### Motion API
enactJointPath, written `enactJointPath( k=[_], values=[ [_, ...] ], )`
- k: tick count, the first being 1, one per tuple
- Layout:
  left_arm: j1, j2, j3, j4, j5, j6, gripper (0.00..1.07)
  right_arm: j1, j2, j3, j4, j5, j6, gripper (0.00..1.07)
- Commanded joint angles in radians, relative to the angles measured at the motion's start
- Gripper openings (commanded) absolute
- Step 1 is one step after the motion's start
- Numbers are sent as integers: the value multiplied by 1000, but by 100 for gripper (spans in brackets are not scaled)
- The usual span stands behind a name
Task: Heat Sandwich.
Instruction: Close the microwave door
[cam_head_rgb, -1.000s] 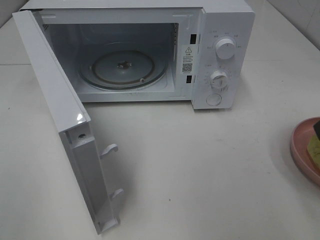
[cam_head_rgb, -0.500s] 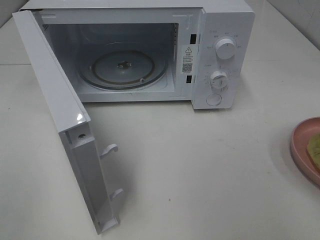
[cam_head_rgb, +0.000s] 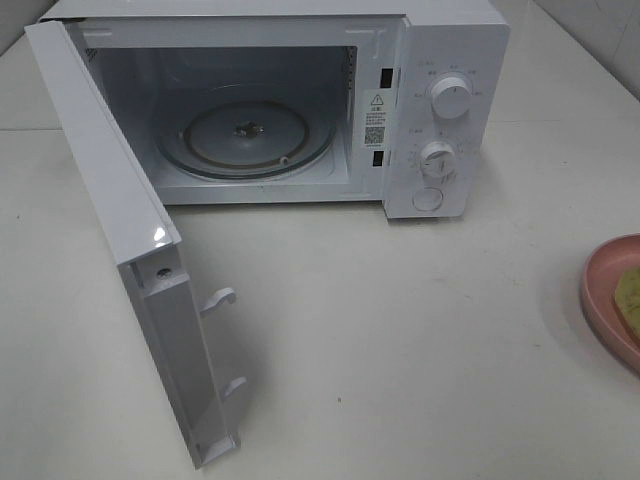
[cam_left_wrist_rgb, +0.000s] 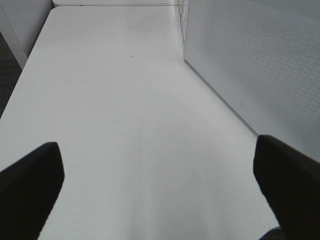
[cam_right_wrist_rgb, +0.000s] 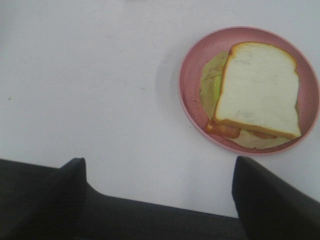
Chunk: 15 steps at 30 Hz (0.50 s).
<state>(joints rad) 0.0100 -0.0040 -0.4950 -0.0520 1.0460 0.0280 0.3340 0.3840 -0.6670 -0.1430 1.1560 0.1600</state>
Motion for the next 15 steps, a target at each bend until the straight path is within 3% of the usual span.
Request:
enactJointPath(
  k=[1, 15],
  values=[
    [1, -29, 2, -6, -11, 0, 98, -73, -57, 9, 20, 4, -59, 76],
    [1, -29, 2, -6, -11, 0, 98, -205, -259, 37, 51, -4, -84, 76]
  ],
)
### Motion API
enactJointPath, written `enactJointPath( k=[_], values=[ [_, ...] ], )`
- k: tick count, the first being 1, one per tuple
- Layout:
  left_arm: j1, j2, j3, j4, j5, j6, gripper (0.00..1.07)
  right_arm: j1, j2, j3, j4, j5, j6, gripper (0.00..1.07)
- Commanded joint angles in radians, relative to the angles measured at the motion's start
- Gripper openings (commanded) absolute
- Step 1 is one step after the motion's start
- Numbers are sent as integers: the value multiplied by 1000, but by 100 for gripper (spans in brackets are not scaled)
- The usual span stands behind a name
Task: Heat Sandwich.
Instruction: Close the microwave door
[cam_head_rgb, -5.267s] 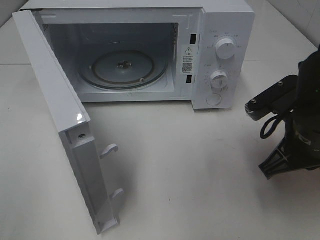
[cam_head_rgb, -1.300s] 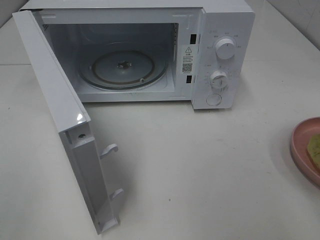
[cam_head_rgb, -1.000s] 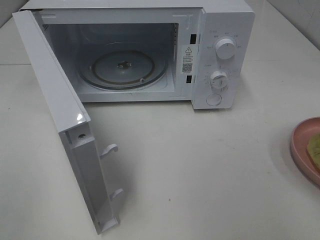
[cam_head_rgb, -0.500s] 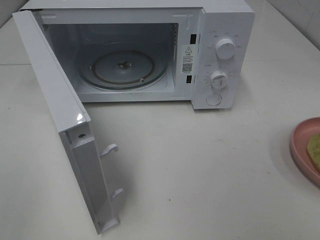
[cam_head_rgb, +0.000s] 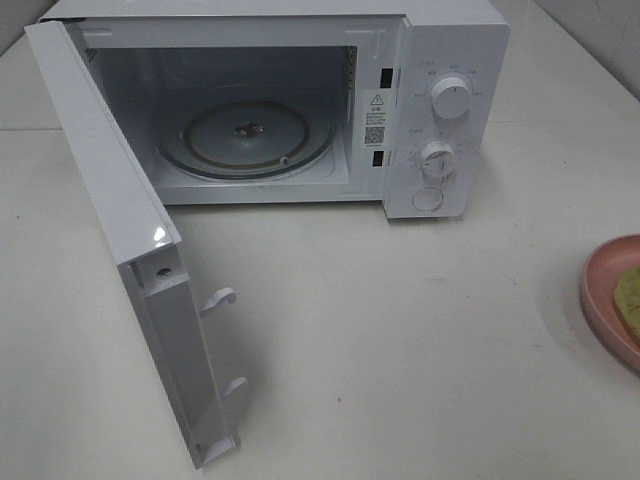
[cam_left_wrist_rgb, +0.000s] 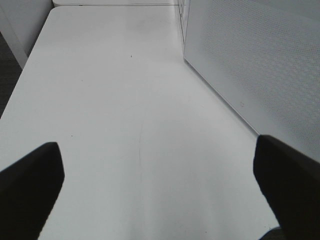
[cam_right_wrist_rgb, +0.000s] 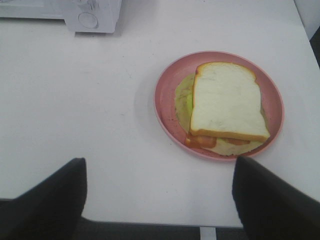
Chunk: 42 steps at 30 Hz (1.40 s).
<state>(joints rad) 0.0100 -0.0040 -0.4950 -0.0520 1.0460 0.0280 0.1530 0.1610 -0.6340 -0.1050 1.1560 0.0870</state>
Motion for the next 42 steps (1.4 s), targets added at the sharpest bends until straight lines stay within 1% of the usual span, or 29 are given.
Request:
enactJointPath(
  k=[1, 5, 10, 11, 18, 21, 42],
  values=[
    [1, -29, 2, -6, -11, 0, 98, -36, -62, 4, 24, -8, -11, 76],
    [1, -29, 2, -6, -11, 0, 98, -59, -106, 15, 38, -21, -11, 76],
    [1, -29, 2, -6, -11, 0, 98, -97, -179, 64, 42, -39, -11, 76],
    [1, -29, 2, -6, -11, 0, 98, -110, -194, 87, 43, -45, -9, 76],
    [1, -29, 2, -6, -11, 0, 98, -115, -193, 93, 62, -67, -9, 76],
    [1, -29, 2, -6, -11, 0, 98, -115, -193, 130, 61, -130, -18, 76],
    [1, -29, 2, -6, -11, 0, 98, -115, -193, 127, 63, -129, -26, 76]
  ],
)
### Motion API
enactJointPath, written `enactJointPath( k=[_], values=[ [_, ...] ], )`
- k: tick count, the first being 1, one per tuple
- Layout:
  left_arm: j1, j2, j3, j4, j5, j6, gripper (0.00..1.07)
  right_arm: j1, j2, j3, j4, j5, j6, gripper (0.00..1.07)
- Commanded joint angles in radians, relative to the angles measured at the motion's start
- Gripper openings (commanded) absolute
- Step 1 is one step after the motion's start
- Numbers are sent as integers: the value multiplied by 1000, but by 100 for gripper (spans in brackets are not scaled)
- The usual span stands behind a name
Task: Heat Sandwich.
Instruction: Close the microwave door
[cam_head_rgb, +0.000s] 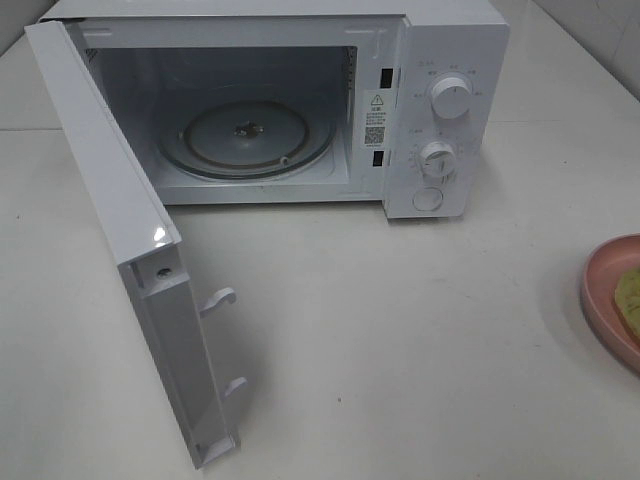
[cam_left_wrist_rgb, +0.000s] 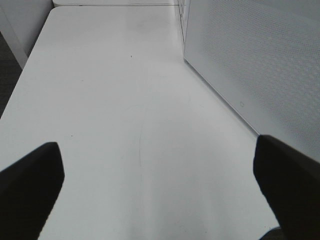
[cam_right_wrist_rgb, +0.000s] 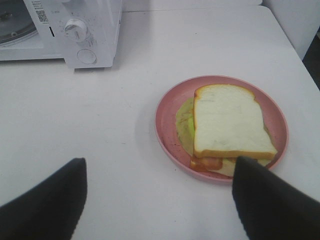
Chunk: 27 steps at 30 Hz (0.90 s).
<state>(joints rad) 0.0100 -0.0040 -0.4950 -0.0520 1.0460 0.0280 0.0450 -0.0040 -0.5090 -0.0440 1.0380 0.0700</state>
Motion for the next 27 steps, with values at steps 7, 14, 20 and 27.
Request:
enactJointPath(
  k=[7, 14, 20, 27],
  values=[
    [1, -29, 2, -6, -11, 0, 98, -7, -28, 2, 2, -11, -9, 76],
    [1, -29, 2, -6, -11, 0, 98, -7, -28, 2, 2, -11, -9, 76],
    [1, -29, 2, -6, -11, 0, 98, -7, -28, 2, 2, -11, -9, 76],
    [1, -29, 2, -6, -11, 0, 98, -7, -28, 2, 2, -11, -9, 76]
  ],
)
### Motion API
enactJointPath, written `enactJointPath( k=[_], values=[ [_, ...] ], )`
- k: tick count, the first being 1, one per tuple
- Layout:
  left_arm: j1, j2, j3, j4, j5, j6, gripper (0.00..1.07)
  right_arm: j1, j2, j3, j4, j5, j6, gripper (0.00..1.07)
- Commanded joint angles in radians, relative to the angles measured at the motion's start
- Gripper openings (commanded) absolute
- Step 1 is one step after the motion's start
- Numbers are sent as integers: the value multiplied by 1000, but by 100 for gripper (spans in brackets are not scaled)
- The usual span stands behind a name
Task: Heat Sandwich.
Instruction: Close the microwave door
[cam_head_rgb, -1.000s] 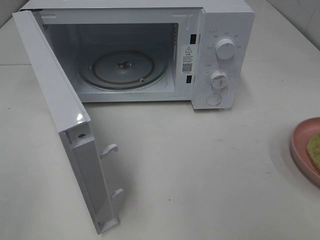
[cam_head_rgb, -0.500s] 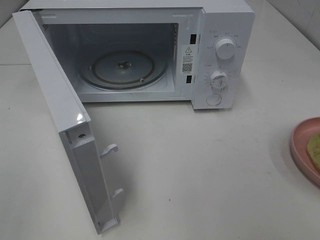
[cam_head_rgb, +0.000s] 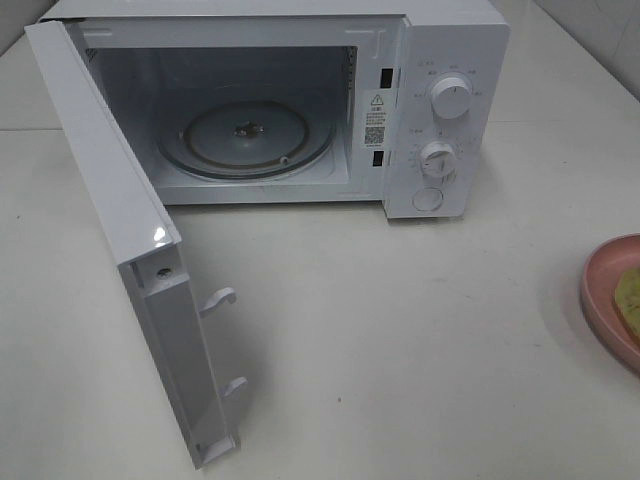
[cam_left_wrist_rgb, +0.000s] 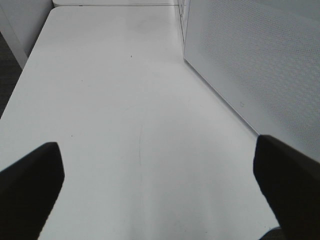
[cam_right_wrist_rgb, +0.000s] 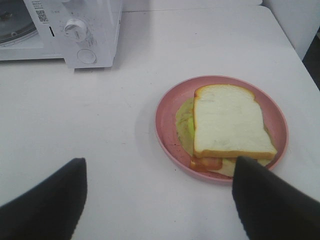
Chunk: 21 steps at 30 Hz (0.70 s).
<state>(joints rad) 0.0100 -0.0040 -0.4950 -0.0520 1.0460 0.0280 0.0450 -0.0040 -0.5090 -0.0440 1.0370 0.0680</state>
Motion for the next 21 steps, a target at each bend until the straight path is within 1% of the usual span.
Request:
enactJointPath(
  k=[1, 12, 21],
  values=[
    [1, -29, 2, -6, -11, 0, 98, -7, -28, 2, 2, -10, -7, 76],
    [1, -29, 2, -10, -11, -2, 98, -7, -28, 2, 2, -10, -5, 76],
    [1, -29, 2, -11, -11, -7, 98, -7, -28, 2, 2, -10, -5, 74]
  ],
)
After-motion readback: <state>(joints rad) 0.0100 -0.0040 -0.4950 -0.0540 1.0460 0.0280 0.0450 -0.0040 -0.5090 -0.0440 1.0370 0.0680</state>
